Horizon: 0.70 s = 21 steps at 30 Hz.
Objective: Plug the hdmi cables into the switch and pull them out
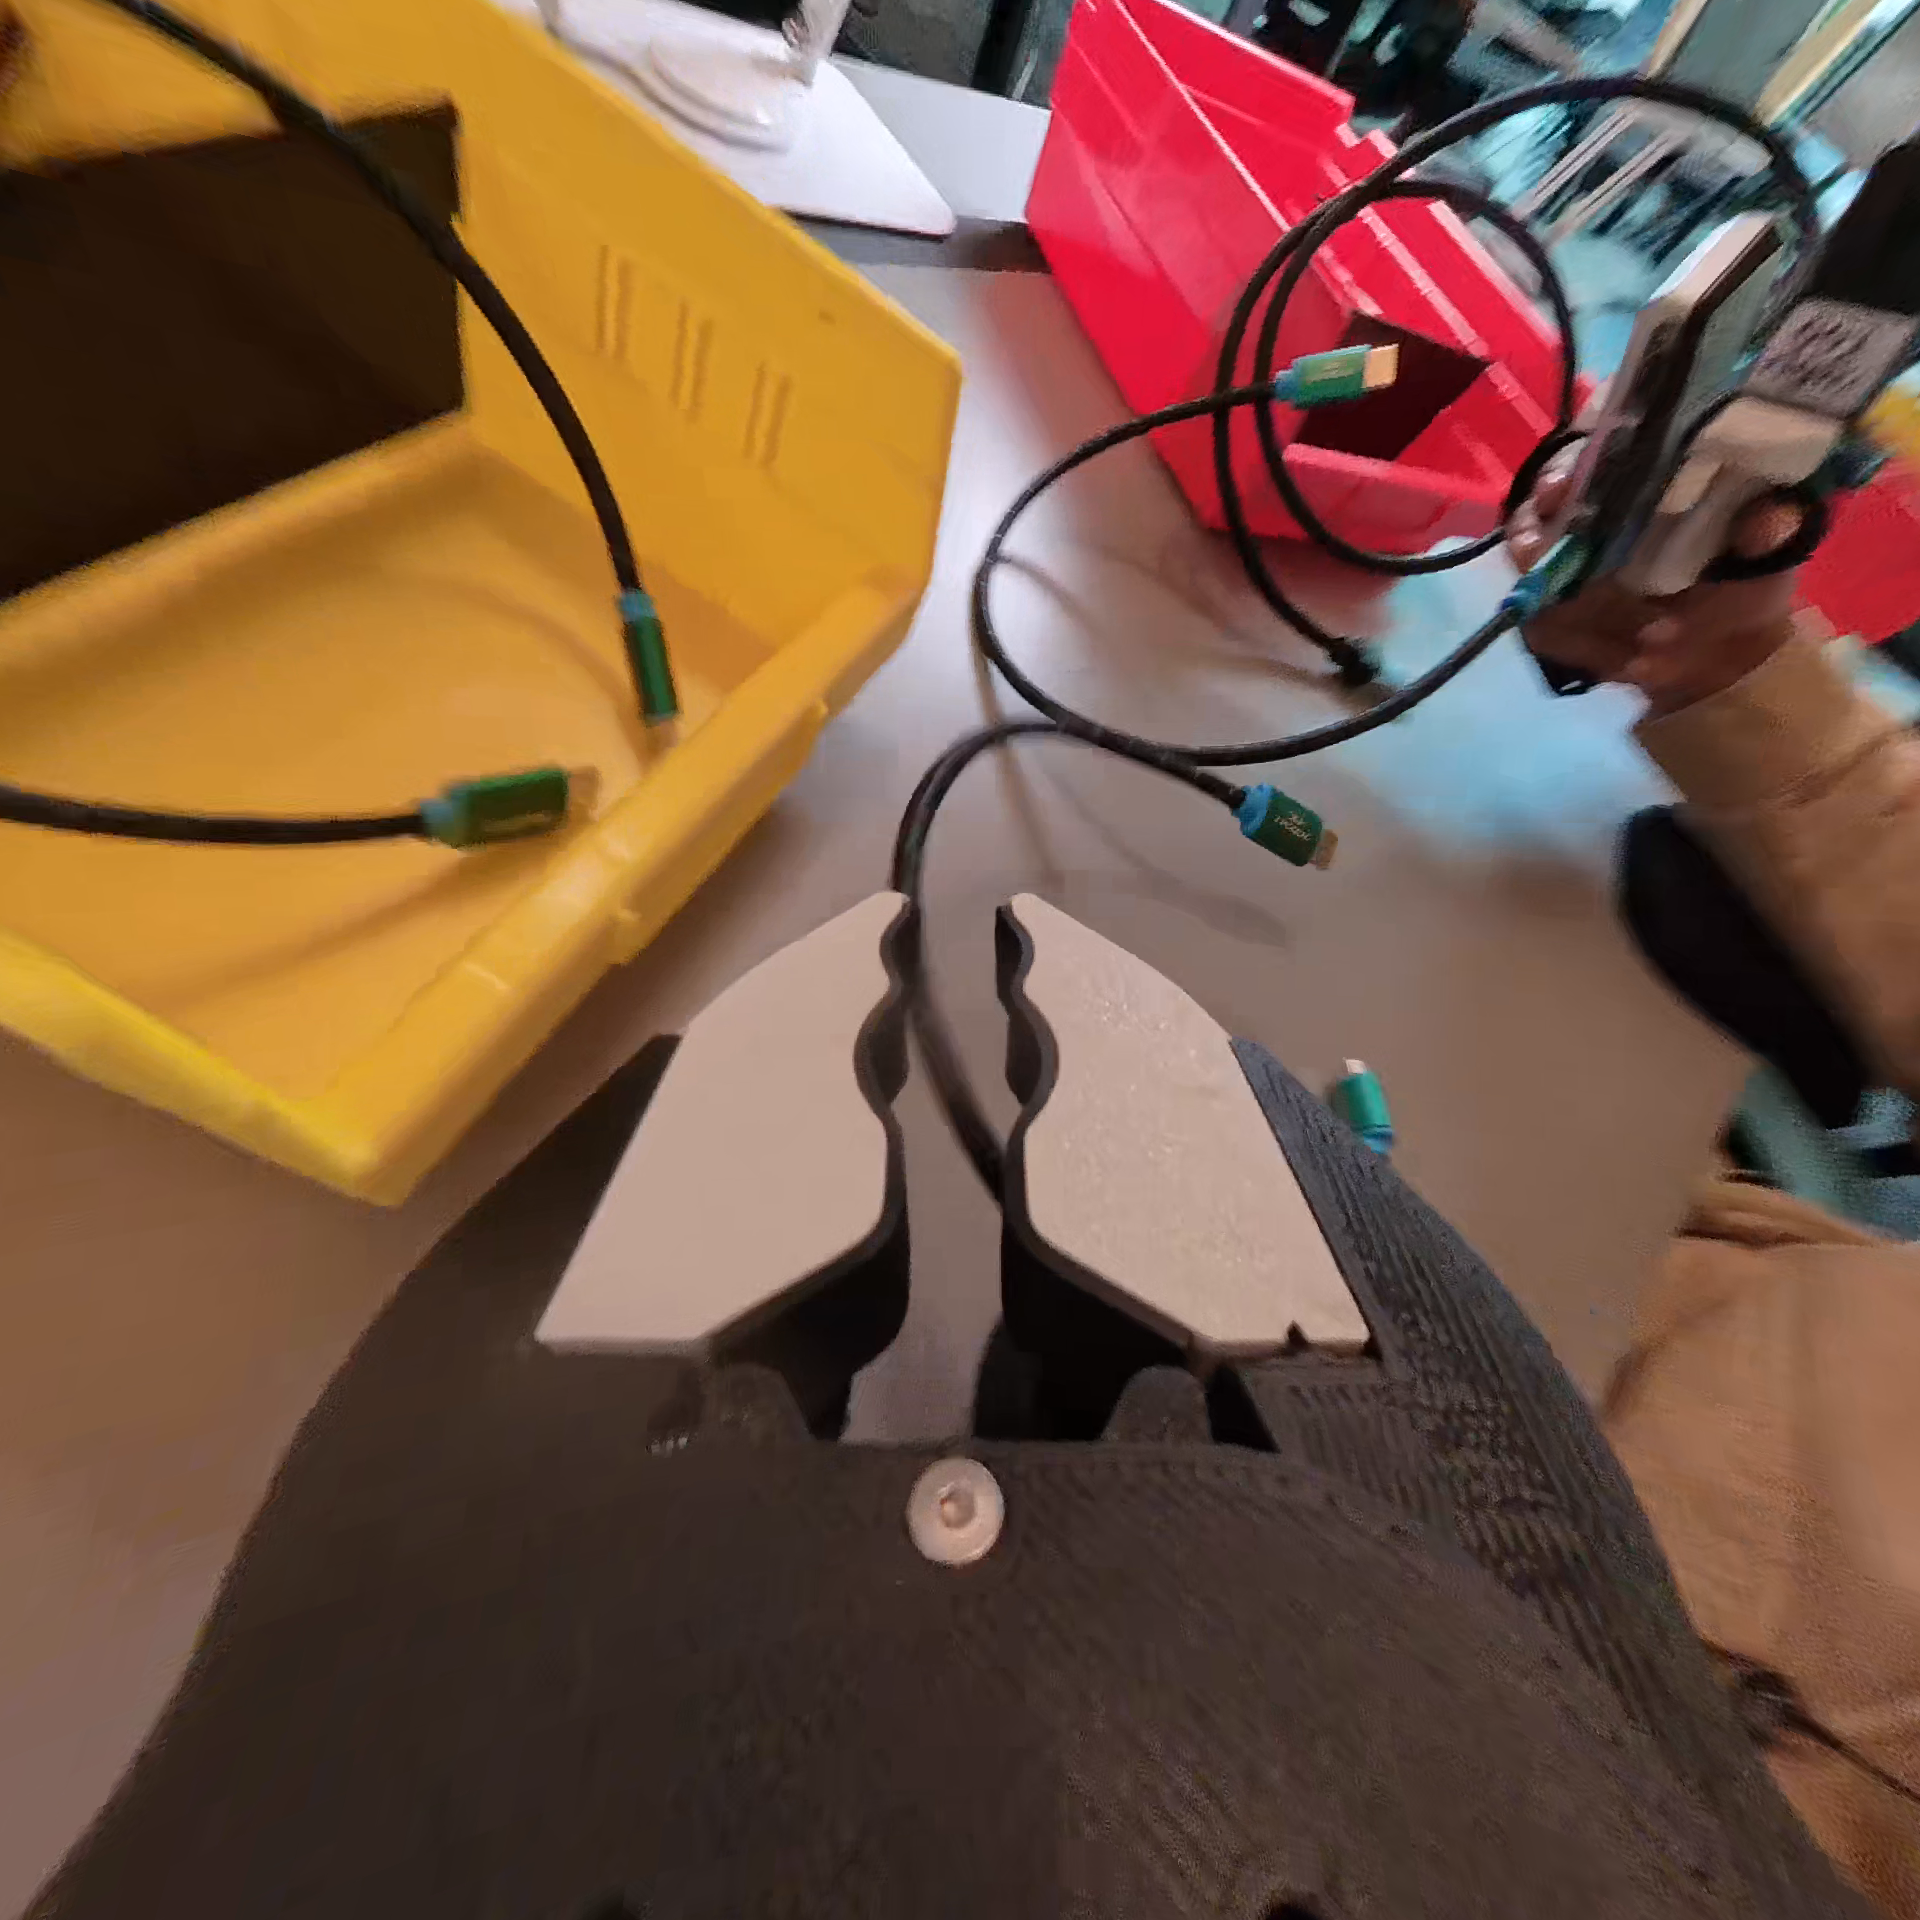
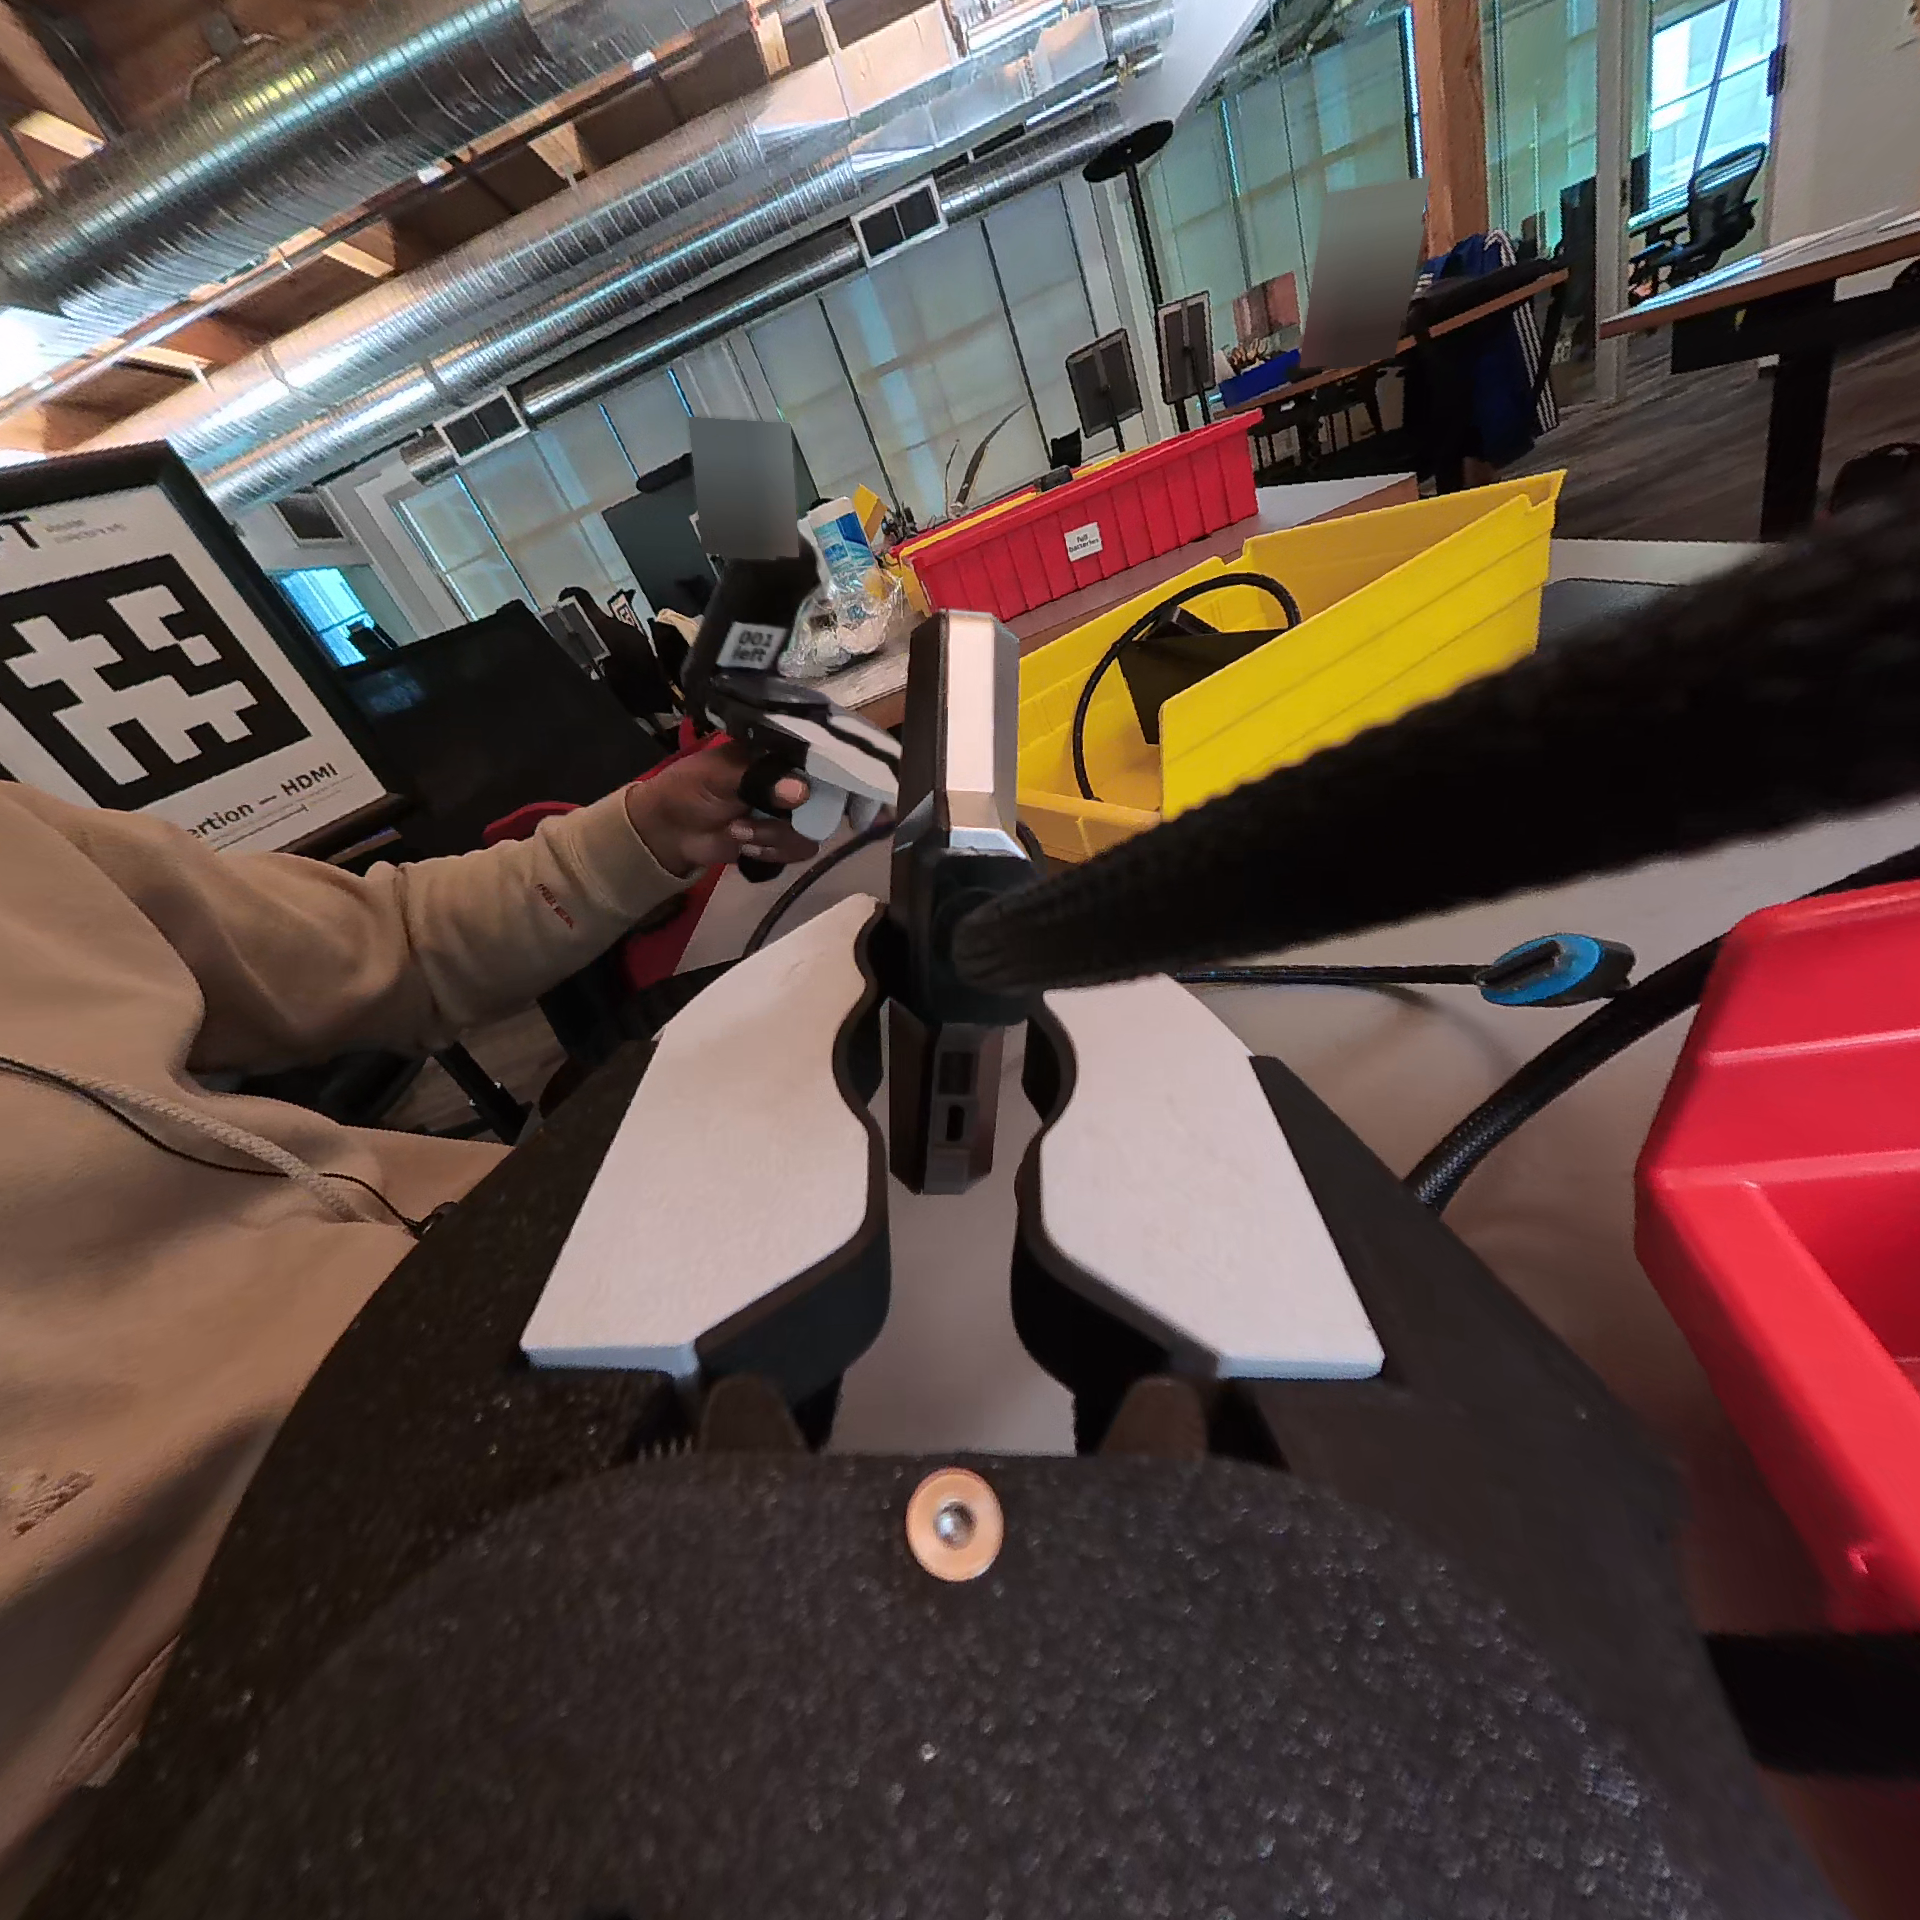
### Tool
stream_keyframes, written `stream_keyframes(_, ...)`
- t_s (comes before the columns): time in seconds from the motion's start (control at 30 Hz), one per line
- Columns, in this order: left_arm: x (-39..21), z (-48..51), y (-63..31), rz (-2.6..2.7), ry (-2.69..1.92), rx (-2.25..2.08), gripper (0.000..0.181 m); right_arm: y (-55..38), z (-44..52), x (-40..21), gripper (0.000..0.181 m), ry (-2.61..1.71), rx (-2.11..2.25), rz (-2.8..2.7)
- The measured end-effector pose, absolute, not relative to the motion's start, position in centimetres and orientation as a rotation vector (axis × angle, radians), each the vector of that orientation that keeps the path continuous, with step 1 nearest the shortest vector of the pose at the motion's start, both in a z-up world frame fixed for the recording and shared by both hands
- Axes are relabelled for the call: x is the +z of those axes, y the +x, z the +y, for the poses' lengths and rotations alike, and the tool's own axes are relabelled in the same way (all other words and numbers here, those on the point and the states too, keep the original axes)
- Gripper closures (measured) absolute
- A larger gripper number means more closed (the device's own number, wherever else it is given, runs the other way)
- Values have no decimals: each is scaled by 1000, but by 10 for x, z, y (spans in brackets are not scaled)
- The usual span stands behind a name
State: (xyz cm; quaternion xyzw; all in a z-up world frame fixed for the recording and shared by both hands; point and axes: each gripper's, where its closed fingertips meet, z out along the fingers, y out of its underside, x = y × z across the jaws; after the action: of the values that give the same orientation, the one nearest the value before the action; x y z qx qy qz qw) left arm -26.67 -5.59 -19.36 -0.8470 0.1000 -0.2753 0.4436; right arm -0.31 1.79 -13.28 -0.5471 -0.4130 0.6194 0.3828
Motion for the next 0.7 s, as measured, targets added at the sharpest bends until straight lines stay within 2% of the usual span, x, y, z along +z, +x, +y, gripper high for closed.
stream_keyframes(0.1, -175, -53, -263, 429, -2054, -483, 165, -3, 18, -133, 158, -1396, 1578, -1054)
stream_keyframes(0.2, -172, -58, -226, 707, -2075, -464, 164, -3, 18, -135, 158, -1400, 1580, -1056)
stream_keyframes(0.4, -218, -55, -158, 1237, -2186, -474, 158, -1, 18, -132, 158, -1389, 1574, -1051)
stream_keyframes(0.53, -251, -29, -143, 1473, -2175, -413, 155, 2, 22, -128, 158, -1373, 1565, -1024)
stream_keyframes(0.7, -265, -12, -135, 1713, -2126, -426, 148, 10, 29, -119, 158, -1337, 1585, -955)
